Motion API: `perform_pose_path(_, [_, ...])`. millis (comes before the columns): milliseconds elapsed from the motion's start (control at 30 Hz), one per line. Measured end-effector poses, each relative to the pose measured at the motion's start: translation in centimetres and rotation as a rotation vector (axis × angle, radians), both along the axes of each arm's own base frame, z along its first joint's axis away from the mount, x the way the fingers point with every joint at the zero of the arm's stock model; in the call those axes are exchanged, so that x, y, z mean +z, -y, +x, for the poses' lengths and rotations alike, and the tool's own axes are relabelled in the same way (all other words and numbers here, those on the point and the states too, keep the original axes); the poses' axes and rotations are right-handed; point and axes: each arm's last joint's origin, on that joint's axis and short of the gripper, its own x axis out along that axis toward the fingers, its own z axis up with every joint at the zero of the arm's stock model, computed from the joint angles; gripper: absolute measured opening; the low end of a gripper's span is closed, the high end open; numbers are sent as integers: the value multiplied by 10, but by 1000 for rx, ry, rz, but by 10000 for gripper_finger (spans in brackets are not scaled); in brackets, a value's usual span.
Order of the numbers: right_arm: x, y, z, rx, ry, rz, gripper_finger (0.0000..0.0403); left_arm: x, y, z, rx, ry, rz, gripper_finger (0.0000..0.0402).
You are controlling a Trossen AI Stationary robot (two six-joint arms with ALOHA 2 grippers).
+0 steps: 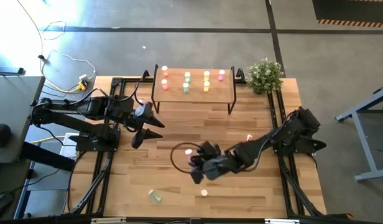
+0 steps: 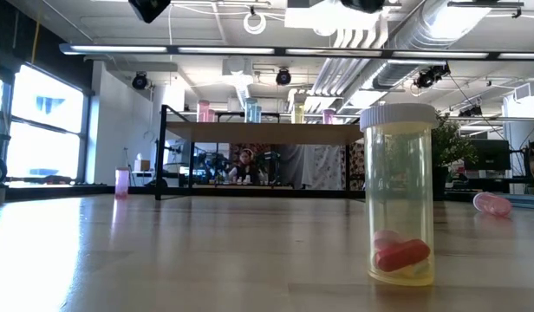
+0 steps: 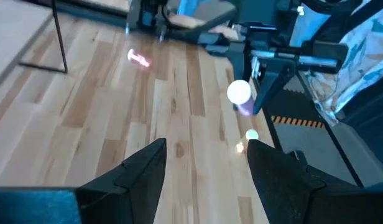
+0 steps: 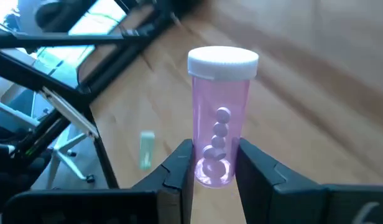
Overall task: Pick and place medicine bottles onto shelf by color
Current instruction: Put the bottom purple pill bottle on the shelf aligned with the other purple pill bottle
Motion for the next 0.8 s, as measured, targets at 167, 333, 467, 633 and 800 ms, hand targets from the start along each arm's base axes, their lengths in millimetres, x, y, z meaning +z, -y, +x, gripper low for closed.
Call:
perform_pose_path(167, [28, 23, 16, 29, 57, -108, 79, 7, 0, 3, 0, 80, 6, 216])
perform_pose_path(333, [61, 42, 26, 34, 127, -247, 79, 12, -1, 5, 2, 139, 9, 216])
perform_pose_path(467, [87, 58, 31, 37, 174, -332, 79, 19, -1, 8, 12, 217, 18, 216])
perform_pose_path(633, [112, 75, 33, 51, 209, -436, 79, 27, -2, 16, 32, 318, 32, 216])
perform_pose_path(800, [124, 88, 34, 104, 203, -491, 79, 29, -6, 30, 87, 385, 71, 216])
